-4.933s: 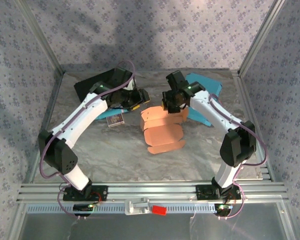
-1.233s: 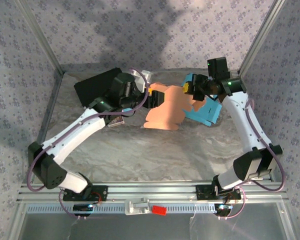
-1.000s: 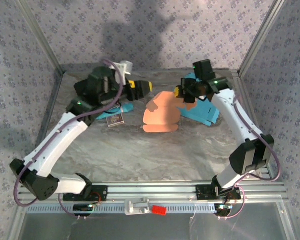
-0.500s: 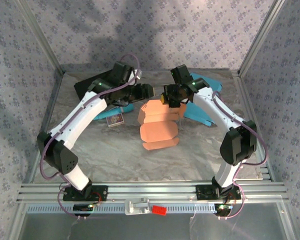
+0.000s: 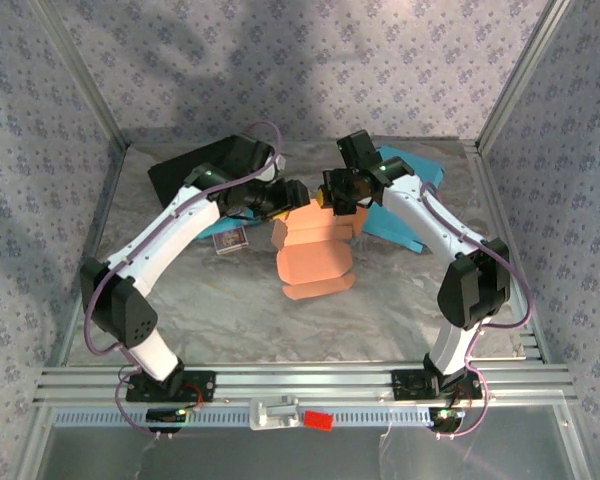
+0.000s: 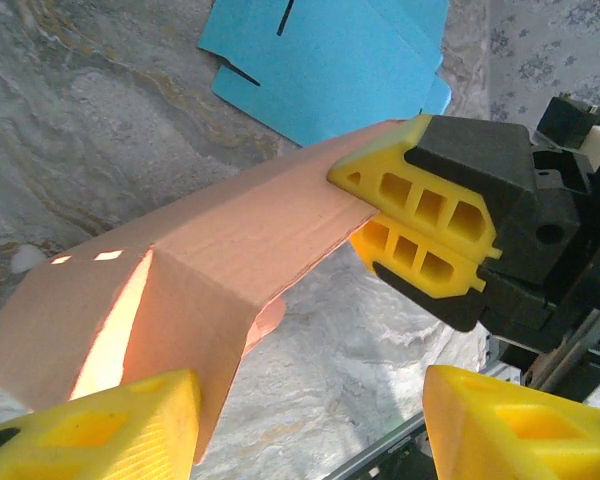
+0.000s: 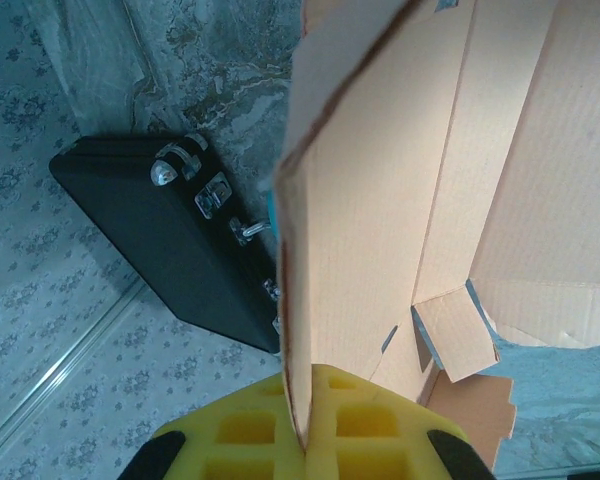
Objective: Fold the paper box
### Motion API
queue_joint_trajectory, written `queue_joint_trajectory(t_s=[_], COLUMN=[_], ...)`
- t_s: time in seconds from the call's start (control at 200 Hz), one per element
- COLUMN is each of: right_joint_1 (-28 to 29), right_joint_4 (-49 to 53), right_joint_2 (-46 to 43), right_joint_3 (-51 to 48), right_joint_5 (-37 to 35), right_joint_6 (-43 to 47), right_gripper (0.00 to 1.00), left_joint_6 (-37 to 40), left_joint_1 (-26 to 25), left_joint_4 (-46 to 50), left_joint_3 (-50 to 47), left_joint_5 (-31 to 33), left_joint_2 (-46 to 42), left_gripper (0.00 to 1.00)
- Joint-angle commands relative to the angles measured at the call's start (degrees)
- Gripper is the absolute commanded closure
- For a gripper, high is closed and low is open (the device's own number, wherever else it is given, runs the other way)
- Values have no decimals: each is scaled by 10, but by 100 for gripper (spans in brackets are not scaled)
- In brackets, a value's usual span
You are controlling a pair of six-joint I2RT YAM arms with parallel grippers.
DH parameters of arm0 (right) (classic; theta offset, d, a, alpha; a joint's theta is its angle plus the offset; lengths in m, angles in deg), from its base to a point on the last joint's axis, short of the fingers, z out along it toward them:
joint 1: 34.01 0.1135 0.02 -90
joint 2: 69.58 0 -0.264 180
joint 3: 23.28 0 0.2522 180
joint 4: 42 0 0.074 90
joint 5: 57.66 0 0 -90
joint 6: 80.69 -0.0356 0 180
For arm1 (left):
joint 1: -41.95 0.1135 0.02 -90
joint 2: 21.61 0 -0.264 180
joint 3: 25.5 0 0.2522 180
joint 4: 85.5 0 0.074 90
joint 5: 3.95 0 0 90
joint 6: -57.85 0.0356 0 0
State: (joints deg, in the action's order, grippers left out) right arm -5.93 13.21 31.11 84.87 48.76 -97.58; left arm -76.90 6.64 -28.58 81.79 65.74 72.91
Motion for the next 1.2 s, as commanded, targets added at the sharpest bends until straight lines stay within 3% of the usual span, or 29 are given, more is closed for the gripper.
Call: queue_joint_trajectory(t_s=[0.0, 0.29, 0.43, 0.585, 0.745, 0.849, 0.934, 1.034, 1.194], right_joint_1=[4, -4, -4, 10, 46, 67, 76, 80, 80], right_joint_4=[-3, -20, -62, -68, -142, -167, -234, -329, -378], right_joint_2=[8, 2, -5, 15, 37, 44, 35, 22, 26], right_joint_3=[-4, -25, -53, -49, -64, -85, -132, -191, -229], right_joint_5=[10, 15, -4, 12, 20, 17, 14, 15, 26], right_joint_6=[5, 42, 128, 212, 269, 293, 296, 290, 309], right_gripper=[100, 100, 100, 100, 100, 100, 100, 100, 100], left_joint_6=[-20, -4, 28, 49, 114, 159, 171, 172, 196], left_joint_1=[-7, -2, 30, 116, 185, 191, 191, 191, 192], left_joint_4=[-34, -34, -12, -4, -35, -40, -96, -144, -181], left_joint_3=[-5, 6, -24, -124, -226, -281, -345, -415, -485], left_joint_5=[-17, 0, 11, -15, -1, 47, 76, 75, 56], left_joint_2=[10, 6, -42, -104, -183, -230, -274, -316, -346], left_gripper=[40, 43, 33, 31, 32, 32, 32, 33, 33])
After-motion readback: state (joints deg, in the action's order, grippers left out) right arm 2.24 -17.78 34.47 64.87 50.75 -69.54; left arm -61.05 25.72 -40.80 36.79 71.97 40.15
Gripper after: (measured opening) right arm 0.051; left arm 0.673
